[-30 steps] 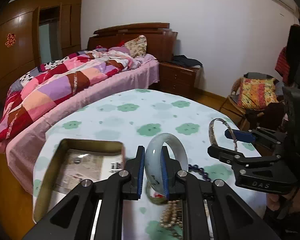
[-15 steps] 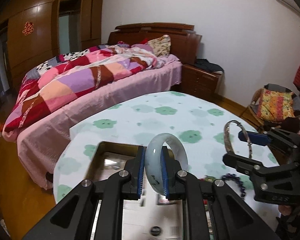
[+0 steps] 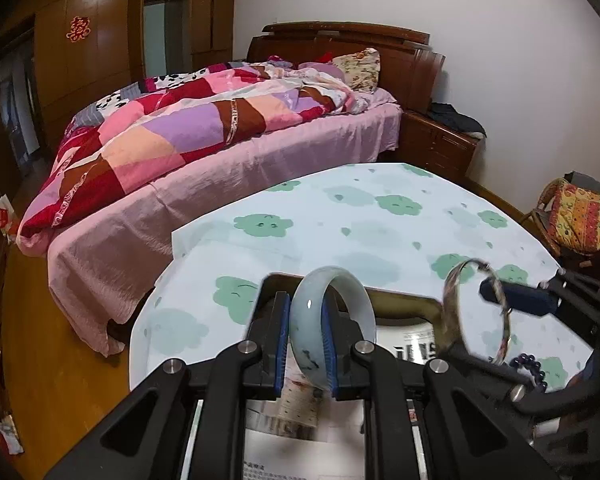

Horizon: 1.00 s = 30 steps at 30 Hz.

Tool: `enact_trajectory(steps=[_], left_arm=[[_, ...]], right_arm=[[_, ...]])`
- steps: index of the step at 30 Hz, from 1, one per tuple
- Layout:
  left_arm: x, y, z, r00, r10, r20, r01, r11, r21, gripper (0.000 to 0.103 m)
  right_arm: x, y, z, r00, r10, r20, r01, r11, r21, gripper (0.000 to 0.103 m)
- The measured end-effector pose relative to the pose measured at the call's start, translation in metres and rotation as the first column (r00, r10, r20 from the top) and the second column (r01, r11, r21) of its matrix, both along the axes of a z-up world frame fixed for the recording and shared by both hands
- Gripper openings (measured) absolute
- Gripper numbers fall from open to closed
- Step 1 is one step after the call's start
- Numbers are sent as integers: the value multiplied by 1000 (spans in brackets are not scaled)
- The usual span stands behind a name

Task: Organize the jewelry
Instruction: 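Carry both bangles over to the open tin box with both tools, then lower the bangles into the tin and open both tools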

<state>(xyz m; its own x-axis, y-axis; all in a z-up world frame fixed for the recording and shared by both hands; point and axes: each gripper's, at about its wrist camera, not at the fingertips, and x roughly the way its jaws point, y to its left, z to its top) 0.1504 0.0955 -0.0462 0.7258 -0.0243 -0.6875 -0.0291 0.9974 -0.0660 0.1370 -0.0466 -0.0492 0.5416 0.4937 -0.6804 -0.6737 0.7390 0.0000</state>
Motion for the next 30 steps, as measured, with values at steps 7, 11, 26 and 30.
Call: enact_trajectory(steps=[7, 11, 26, 30], left_arm=[[12, 6, -12, 999, 0, -53, 0, 1000, -7, 15], [17, 5, -15, 996, -6, -86, 7, 1000, 17, 15], [27, 5, -23, 987, -2, -158, 9, 999, 48, 15], [28, 6, -23, 988, 8, -155, 0, 999, 51, 15]], right_arm=[[2, 24, -21, 998, 51, -25, -52, 997, -53, 63], [5, 29, -34, 998, 44, -45, -49, 993, -111, 63], [7, 46, -45, 999, 25, -32, -32, 970, -242, 63], [7, 48, -47, 999, 17, -30, -25, 964, -265, 62]])
